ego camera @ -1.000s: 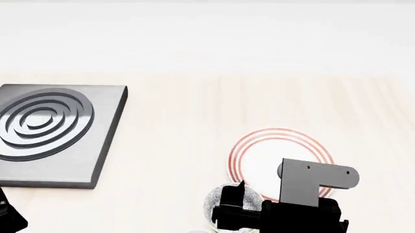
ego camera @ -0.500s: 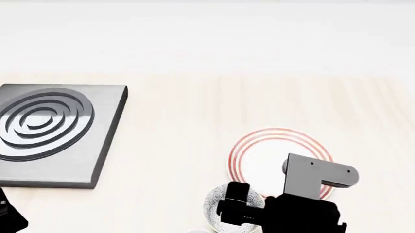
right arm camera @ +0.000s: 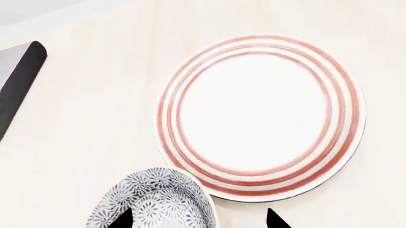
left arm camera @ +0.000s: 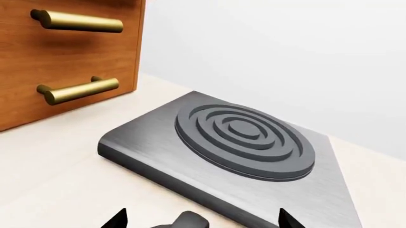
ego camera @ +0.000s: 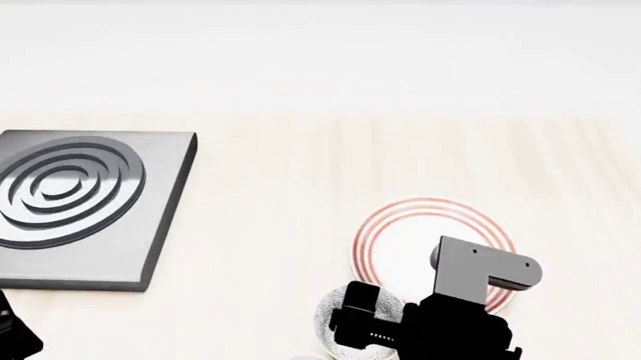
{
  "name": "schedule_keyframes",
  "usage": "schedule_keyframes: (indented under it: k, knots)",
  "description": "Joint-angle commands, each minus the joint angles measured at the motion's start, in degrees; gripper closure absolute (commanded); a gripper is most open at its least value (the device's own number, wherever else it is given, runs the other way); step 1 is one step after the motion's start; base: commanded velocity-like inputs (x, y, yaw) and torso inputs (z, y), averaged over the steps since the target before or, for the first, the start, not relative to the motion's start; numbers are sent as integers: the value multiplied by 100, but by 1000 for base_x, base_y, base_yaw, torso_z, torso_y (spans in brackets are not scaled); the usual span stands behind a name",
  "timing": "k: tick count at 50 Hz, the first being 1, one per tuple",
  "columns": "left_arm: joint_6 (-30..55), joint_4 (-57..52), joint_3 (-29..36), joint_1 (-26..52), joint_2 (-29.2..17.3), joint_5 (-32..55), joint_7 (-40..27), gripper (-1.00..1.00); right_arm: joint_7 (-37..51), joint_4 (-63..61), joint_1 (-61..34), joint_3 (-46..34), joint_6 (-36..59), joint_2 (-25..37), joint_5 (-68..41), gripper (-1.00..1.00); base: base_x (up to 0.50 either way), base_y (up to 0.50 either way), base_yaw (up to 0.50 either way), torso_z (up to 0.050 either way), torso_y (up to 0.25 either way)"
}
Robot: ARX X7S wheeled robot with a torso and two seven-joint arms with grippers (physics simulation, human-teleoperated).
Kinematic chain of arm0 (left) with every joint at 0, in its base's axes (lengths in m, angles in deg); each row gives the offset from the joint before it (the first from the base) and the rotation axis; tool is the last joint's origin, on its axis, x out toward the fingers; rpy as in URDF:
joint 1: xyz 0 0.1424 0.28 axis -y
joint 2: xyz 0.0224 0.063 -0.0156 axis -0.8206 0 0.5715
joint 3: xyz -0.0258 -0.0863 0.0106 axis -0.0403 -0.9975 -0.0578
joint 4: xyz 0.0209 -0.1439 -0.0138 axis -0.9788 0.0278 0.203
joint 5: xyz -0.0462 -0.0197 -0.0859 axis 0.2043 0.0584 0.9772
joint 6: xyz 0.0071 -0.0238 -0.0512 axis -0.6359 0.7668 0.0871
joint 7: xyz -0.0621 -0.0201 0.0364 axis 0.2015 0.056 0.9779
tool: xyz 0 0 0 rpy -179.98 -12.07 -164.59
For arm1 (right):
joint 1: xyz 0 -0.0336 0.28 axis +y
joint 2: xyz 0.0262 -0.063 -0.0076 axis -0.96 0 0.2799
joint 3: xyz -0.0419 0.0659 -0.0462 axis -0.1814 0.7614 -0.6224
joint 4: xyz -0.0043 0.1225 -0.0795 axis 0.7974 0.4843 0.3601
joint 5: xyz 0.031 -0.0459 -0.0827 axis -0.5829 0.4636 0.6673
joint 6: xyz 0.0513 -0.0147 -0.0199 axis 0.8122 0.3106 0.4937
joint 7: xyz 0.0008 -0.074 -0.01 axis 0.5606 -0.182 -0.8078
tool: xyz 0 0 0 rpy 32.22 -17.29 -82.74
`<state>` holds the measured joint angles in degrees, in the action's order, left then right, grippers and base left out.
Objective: Pick the akita bowl between the plate and the ramekin and place it on the plate.
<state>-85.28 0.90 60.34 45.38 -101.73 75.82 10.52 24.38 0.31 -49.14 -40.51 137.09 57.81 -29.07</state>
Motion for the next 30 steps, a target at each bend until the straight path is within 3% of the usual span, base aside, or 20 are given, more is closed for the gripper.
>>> schedule_keyframes:
  k: [1, 30]
  knots:
    - [-12, 17, 11, 5, -12, 18, -5, -100, 4, 229, -52, 102, 15, -36, -121, -100, 0, 0, 0, 0, 0]
    - [-50, 21, 53, -9, -32, 39, -37, -100, 95, 651, -164, 272, -75, -106, -331, -100, 0, 0, 0, 0, 0]
